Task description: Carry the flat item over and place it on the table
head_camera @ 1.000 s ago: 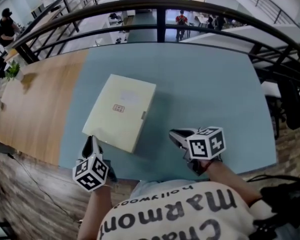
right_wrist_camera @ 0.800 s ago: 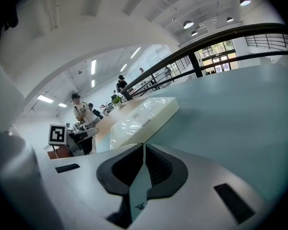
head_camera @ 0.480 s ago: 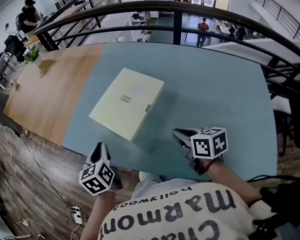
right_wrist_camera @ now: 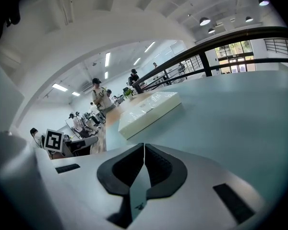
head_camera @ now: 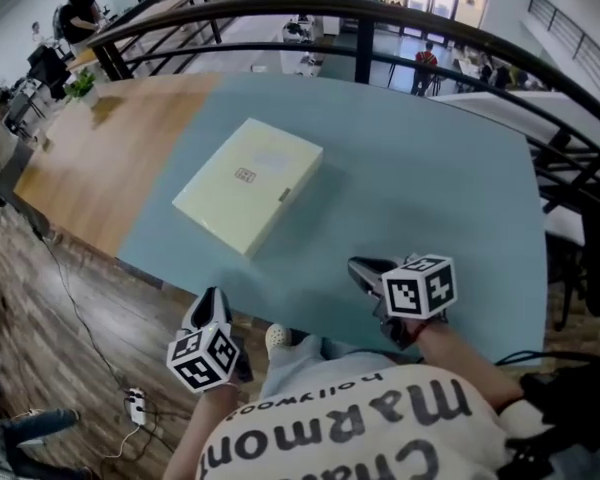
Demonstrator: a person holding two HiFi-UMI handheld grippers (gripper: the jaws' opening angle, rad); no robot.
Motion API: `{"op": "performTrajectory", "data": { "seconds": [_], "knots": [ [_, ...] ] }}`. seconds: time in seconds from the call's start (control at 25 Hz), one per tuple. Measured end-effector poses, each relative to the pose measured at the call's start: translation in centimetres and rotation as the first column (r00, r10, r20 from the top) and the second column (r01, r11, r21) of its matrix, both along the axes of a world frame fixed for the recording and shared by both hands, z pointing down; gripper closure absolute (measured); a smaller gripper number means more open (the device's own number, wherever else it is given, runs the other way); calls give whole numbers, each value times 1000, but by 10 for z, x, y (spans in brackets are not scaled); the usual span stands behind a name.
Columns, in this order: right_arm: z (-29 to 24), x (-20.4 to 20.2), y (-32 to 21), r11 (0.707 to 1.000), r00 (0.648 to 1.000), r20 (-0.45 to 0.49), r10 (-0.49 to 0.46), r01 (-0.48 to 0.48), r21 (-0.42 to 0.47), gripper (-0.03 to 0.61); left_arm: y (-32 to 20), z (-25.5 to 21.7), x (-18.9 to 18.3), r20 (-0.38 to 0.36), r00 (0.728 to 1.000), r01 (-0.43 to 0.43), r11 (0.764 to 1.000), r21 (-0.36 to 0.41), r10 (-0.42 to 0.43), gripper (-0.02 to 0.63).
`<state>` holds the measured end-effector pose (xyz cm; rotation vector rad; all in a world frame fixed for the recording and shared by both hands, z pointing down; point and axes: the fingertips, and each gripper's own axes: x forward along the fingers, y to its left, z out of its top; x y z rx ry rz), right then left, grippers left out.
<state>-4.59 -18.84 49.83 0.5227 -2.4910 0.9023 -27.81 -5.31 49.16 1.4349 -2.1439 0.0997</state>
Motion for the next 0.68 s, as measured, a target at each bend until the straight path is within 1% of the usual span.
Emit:
{"op": "performTrajectory", "data": {
  "seconds": [0.12, 0.28, 0.48, 0.68],
  "knots": [
    [2, 7, 5, 1000, 1000, 12, -9, 9, -8, 540, 8, 3, 12, 3, 1000, 2, 1000, -9, -2, 580],
    [-7, 17, 13, 1000, 1000, 29, -12, 12, -5, 540, 17, -7, 21, 14, 1000, 5, 1000, -3, -4, 581],
    [-10, 26, 12, 1000, 999, 44, -5, 5, 8, 540, 15, -14, 28, 34, 999, -9, 1000, 10, 8, 580],
    [-12, 41, 14, 1000, 999, 41, 7, -7, 12, 540, 13, -18, 43, 37, 999, -26, 1000, 8, 26, 581]
  ]
}}
